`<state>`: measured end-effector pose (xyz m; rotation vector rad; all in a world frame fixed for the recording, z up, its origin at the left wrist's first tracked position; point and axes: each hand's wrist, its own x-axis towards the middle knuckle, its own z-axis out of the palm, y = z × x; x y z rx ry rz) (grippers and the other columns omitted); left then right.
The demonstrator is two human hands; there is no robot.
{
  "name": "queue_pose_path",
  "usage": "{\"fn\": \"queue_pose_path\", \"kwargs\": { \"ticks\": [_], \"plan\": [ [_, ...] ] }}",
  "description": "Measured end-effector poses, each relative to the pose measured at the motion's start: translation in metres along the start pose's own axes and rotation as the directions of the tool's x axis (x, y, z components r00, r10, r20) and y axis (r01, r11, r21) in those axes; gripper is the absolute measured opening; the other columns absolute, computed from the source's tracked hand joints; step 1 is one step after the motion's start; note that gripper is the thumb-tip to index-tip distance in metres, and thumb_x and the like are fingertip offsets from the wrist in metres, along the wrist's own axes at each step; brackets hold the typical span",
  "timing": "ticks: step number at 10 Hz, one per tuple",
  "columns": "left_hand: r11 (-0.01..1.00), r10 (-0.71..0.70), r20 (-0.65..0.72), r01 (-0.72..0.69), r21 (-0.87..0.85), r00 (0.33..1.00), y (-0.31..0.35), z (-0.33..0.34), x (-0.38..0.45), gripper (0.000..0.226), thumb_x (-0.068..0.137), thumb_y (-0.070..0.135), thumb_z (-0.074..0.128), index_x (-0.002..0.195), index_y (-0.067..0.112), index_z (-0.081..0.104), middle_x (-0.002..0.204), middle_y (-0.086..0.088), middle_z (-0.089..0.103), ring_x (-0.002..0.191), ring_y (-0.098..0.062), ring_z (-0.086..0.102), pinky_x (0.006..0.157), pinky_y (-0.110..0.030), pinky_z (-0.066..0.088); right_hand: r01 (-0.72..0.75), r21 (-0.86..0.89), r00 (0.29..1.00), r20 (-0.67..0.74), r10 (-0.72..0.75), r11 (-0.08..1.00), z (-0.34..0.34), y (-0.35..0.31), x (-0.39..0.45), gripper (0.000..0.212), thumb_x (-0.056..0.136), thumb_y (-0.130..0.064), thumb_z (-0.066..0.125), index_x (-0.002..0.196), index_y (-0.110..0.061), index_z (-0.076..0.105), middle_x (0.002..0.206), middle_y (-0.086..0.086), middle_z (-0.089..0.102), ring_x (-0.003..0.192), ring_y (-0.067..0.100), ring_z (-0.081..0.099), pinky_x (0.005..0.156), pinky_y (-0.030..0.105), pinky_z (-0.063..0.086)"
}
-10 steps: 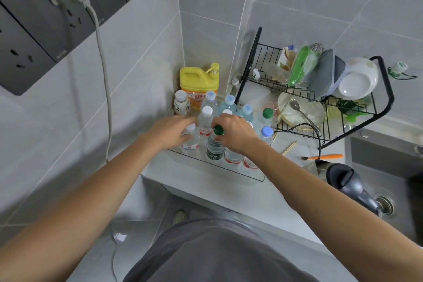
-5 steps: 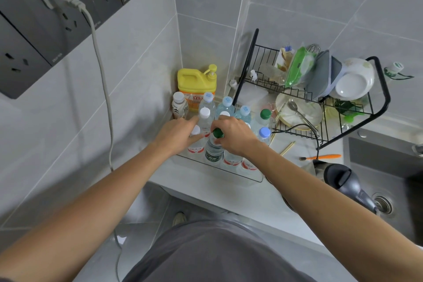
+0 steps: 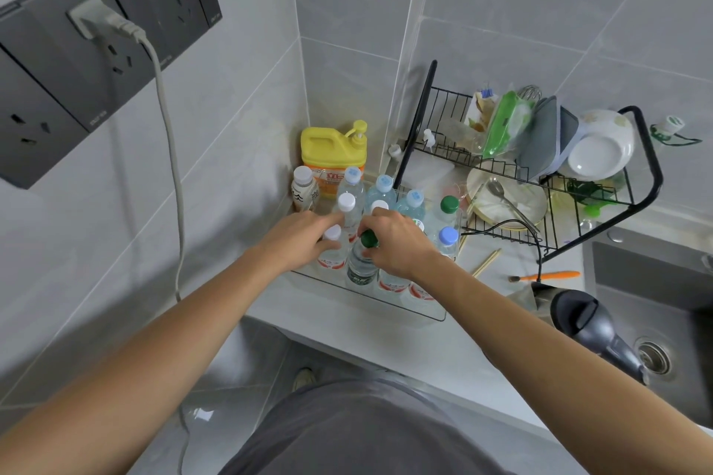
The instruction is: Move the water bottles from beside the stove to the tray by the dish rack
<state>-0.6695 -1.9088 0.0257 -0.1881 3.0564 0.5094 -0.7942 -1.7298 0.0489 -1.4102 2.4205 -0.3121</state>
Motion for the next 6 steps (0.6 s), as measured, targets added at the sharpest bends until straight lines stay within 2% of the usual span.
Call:
{"fn": "queue_pose_path", "kwargs": {
  "ticks": [1, 2, 3, 4, 5, 6],
  "plan": [
    [1.000, 0.003, -0.008, -0.003, -0.018, 1.000, 0.001, 0.000, -0.002, 0.032, 0.097, 0.031, 0.071, 0.105, 0.035, 0.039, 0.074, 0.005, 0.051, 0.076, -0.033, 0.063, 0.056, -0.038, 0.032, 0.001, -0.007, 1.000, -0.012, -0.001, 1.000, 0.000, 0.000, -0.002, 0.028, 0.088, -0.018, 0.075, 0.114, -0.013, 0.068, 0.112, 0.008, 0.059, 0.097, 0.035, 0.061, 0.074, 0.036, 0.044],
    [0.999, -0.010, -0.001, 0.010, -0.035, 1.000, 0.004, 0.001, -0.001, 0.033, 0.098, 0.030, 0.070, 0.109, 0.036, 0.040, 0.077, 0.007, 0.050, 0.078, -0.032, 0.063, 0.057, -0.037, 0.031, 0.015, -0.014, 0.999, -0.030, -0.015, 1.000, 0.003, 0.001, -0.004, 0.027, 0.089, -0.018, 0.073, 0.115, -0.014, 0.066, 0.113, 0.007, 0.060, 0.096, 0.035, 0.061, 0.072, 0.035, 0.039],
    [0.998, -0.049, -0.009, 0.049, 0.035, 0.999, 0.006, 0.004, -0.002, 0.026, 0.101, 0.035, 0.064, 0.119, 0.025, 0.047, 0.084, 0.005, 0.057, 0.085, -0.034, 0.067, 0.056, -0.037, 0.036, 0.054, -0.037, 0.995, -0.082, -0.057, 0.998, 0.007, 0.004, -0.006, 0.026, 0.090, -0.021, 0.072, 0.115, -0.016, 0.067, 0.109, 0.006, 0.062, 0.096, 0.034, 0.061, 0.073, 0.034, 0.035],
    [0.989, -0.085, -0.082, 0.094, 0.110, 0.993, 0.010, 0.011, -0.005, 0.037, 0.099, 0.043, 0.060, 0.128, 0.024, 0.047, 0.110, 0.000, 0.068, 0.092, -0.034, 0.069, 0.055, -0.037, 0.047, 0.099, -0.042, 0.986, -0.128, -0.103, 0.994, 0.012, 0.010, -0.006, 0.031, 0.087, -0.026, 0.076, 0.115, -0.016, 0.067, 0.105, 0.006, 0.063, 0.100, 0.033, 0.060, 0.078, 0.038, 0.040],
    [0.977, -0.135, -0.205, 0.165, 0.137, 0.969, 0.026, 0.010, -0.014, 0.040, 0.094, 0.049, 0.063, 0.121, 0.023, 0.050, 0.114, -0.001, 0.067, 0.099, -0.032, 0.068, 0.059, -0.039, 0.053, 0.123, -0.033, 0.977, -0.169, -0.127, 0.992, 0.014, 0.013, -0.014, 0.037, 0.086, -0.031, 0.078, 0.118, -0.018, 0.067, 0.108, 0.006, 0.062, 0.103, 0.032, 0.059, 0.082, 0.042, 0.045],
    [0.958, -0.226, -0.301, 0.267, 0.102, 0.926, 0.040, 0.008, -0.020, 0.049, 0.090, 0.051, 0.066, 0.128, 0.024, 0.052, 0.115, -0.002, 0.064, 0.108, -0.029, 0.063, 0.067, -0.039, 0.055, 0.137, -0.012, 0.962, -0.237, -0.136, 0.991, 0.015, 0.023, -0.024, 0.044, 0.085, -0.033, 0.079, 0.124, -0.020, 0.063, 0.113, 0.003, 0.061, 0.104, 0.030, 0.056, 0.083, 0.043, 0.048]
  ]
}}
